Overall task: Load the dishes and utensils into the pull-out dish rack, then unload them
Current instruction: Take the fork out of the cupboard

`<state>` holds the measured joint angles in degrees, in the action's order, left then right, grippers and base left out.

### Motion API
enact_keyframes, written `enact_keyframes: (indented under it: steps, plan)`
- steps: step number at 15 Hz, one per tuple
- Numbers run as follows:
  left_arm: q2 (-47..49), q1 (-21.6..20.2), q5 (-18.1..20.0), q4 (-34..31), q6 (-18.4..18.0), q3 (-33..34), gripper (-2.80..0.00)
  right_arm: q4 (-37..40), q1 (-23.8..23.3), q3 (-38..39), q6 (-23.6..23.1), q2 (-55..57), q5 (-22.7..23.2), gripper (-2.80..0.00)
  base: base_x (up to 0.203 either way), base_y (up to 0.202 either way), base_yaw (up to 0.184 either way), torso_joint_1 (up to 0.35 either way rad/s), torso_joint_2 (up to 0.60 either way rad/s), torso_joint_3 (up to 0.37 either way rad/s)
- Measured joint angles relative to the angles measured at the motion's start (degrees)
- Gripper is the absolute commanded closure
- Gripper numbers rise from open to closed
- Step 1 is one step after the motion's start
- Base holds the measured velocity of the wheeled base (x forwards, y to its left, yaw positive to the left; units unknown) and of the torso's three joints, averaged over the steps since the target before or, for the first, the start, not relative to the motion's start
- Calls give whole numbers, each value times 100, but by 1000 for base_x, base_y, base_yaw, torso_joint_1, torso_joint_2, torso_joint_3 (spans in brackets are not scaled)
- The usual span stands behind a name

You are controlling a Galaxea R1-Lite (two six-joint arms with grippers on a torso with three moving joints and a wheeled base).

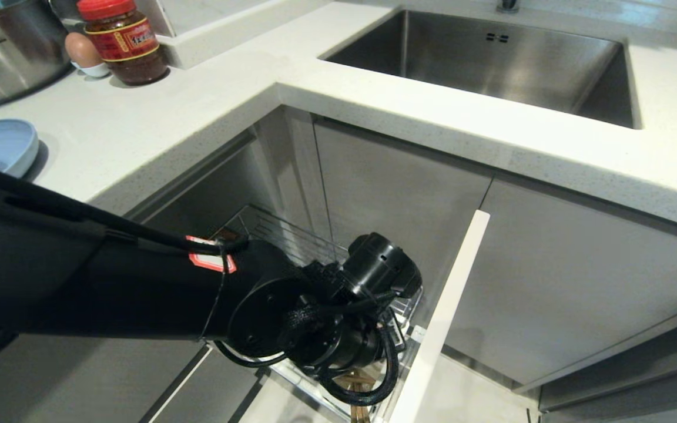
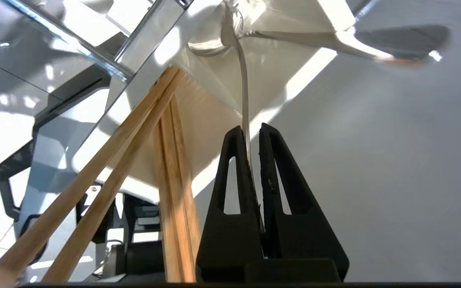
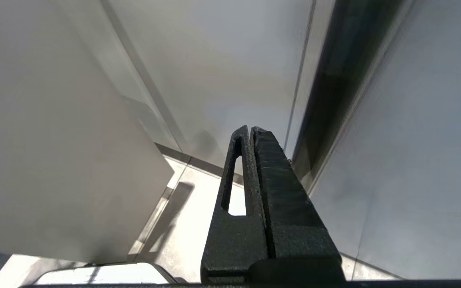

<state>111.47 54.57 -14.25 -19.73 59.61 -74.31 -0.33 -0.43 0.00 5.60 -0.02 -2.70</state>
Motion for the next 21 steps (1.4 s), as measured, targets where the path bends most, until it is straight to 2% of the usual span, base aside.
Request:
enact_keyframes:
  steps: [8, 13, 21]
  plan:
    - [-473, -22, -57, -807, -220, -271, 0, 1, -1, 0, 0, 0, 1, 0, 0, 0, 0, 0, 0, 0]
    - [-713, -21, -288, -1116, -333, -383, 0, 1, -1, 0, 0, 0, -2, 0, 0, 0, 0, 0, 0, 0]
    - [-1357, 149, -358, -1863, -363, -729, 0, 1, -1, 0, 0, 0, -1, 0, 0, 0, 0, 0, 0, 0]
